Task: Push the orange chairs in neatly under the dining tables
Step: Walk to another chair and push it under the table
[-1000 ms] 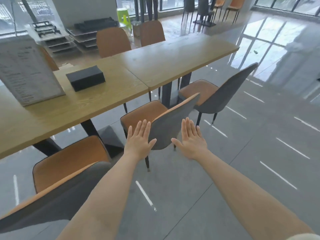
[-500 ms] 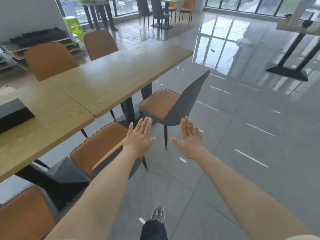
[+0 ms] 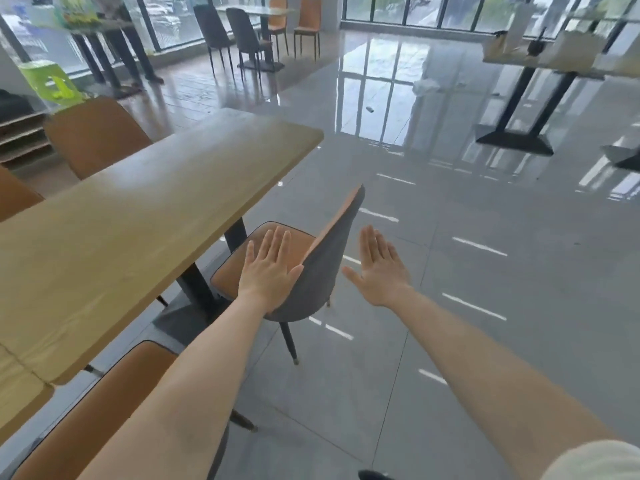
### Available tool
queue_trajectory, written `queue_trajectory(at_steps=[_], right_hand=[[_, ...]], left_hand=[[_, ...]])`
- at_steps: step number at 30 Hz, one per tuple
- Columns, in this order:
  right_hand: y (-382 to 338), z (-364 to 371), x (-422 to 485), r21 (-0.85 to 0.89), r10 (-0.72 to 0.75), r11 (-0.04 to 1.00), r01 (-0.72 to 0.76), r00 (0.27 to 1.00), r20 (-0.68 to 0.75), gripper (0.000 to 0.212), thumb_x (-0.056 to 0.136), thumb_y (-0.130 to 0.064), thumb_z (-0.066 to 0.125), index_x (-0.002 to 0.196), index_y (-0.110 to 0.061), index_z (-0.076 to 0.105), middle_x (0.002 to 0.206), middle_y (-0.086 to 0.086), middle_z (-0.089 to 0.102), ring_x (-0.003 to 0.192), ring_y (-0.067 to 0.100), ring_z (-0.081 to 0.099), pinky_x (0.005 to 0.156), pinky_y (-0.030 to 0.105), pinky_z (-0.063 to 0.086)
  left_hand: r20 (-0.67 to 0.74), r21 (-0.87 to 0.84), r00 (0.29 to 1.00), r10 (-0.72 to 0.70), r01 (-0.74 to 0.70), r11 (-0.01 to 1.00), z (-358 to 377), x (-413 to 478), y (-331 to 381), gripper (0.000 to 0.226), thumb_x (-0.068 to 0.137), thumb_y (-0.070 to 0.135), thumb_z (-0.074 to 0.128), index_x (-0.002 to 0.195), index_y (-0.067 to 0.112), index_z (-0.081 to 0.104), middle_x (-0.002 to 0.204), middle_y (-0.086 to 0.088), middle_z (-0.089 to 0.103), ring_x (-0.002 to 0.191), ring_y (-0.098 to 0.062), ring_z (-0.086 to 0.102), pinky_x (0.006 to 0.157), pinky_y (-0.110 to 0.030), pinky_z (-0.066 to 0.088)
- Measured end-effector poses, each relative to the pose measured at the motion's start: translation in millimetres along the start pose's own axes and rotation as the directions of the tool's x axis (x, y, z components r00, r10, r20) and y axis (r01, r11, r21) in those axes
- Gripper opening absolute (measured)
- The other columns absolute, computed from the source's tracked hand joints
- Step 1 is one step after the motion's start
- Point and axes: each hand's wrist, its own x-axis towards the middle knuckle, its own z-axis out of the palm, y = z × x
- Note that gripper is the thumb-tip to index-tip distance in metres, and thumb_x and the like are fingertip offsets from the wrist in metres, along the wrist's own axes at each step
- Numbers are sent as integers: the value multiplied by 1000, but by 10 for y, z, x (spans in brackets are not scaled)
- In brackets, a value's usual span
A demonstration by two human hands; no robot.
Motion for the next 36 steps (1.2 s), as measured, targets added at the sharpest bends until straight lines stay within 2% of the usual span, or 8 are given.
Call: queue_trajectory(at_steps=[6, 16, 27, 36], right_hand=[[942, -240, 1042, 14, -37, 999, 37, 999, 6, 75, 98, -51, 16, 142, -9, -27, 153, 5, -30, 142, 18, -22, 118, 35, -10], [2373, -840, 2736, -30, -136, 990, 137, 990, 41, 76, 97, -52, 16, 142, -8, -27, 153, 6, -28, 142, 18, -22, 118, 34, -10], [3072, -1360, 5114, -77, -249, 964, 256, 964, 96, 74, 98, -51, 17, 142, -9, -26, 154, 4, -27, 142, 16, -23, 115, 31, -14], [3190, -1806, 7167, -119, -408, 899, 421, 905, 121, 73, 99, -48, 17, 140, -9, -28, 154, 5, -27, 142, 16, -23, 115, 31, -15]], left_hand=[[6, -13, 1000, -12, 13, 1000, 55, 1248, 618, 64, 98, 48, 13, 145, 16, -17, 156, -3, -19, 143, -19, -17, 110, -36, -16], [50, -35, 992, -119, 121, 992, -51, 3184, 1465, 65, 98, 47, 14, 144, 14, -17, 156, -3, -19, 144, -18, -16, 116, -40, -11], [94, -119, 974, -204, 215, 969, 202, 5716, 1438, 64, 99, 44, 15, 144, 13, -18, 155, -5, -20, 144, -19, -16, 117, -42, -10], [127, -151, 916, -379, 396, 906, 197, 7343, 1015, 64, 99, 42, 17, 144, 12, -18, 156, -4, -20, 144, -18, -15, 116, -42, -11]])
